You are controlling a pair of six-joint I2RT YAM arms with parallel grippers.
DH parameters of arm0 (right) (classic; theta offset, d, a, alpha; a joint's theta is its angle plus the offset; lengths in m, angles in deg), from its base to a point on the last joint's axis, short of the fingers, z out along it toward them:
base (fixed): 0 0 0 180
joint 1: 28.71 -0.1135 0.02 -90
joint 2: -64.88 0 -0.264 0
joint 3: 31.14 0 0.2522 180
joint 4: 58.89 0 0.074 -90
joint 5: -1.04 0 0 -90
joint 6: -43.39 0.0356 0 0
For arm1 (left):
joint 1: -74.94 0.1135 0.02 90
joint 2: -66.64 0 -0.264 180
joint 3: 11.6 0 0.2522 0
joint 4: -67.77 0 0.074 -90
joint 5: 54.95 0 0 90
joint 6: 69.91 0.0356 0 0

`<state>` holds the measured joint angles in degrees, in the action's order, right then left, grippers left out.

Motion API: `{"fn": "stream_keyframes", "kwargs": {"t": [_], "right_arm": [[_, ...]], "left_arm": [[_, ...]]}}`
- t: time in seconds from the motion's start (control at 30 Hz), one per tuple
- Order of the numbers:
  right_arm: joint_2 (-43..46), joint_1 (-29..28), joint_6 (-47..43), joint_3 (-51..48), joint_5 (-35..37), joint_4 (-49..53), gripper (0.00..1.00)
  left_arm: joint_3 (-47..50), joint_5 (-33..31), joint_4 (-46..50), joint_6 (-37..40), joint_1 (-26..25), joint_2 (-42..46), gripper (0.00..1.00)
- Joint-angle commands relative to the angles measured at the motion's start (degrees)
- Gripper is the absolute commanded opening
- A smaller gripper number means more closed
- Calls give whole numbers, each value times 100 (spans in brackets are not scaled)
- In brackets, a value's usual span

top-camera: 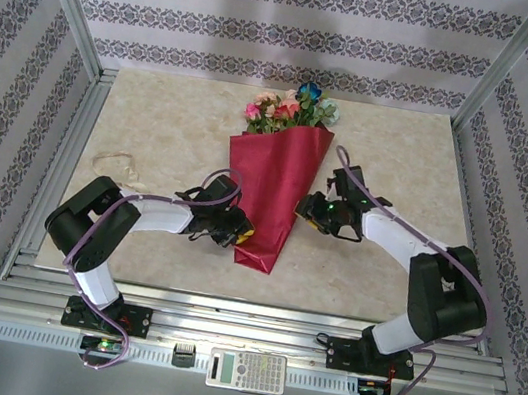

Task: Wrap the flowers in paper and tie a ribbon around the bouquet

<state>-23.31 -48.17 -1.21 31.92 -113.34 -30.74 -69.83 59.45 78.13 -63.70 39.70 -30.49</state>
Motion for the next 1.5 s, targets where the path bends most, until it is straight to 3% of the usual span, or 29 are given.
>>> {"fn": "stream_keyframes", "kwargs": {"t": [0.0, 0.27, 0.47, 0.83, 1.07, 1.3, 1.47], "right_arm": [[-118, 61, 395, -241, -650, -659, 45], [-280, -262, 450, -798, -960, -1156, 45], [-278, -361, 448, -1007, -983, -1449, 51], [-844, -477, 533, -616, -1146, -1832, 52], [-970, -690, 670, -748, -1288, -2173, 43], [-1035, -690, 771, -930, -1315, -2464, 42], [-1067, -656, 823, -1055, -1265, -2781, 21]], "left_arm": [[-89, 36, 401, 407, -9, -27, 18], [-180, -263, 1176, 735, -9, 159, 18], [88, -467, 1156, 439, -21, 433, 14], [725, -718, 950, -219, -44, 751, 10], [899, -683, 902, -315, -44, 747, 10], [865, -756, 1451, -370, -44, 951, 7], [1008, -821, 1669, -680, -44, 1263, 5]]}}
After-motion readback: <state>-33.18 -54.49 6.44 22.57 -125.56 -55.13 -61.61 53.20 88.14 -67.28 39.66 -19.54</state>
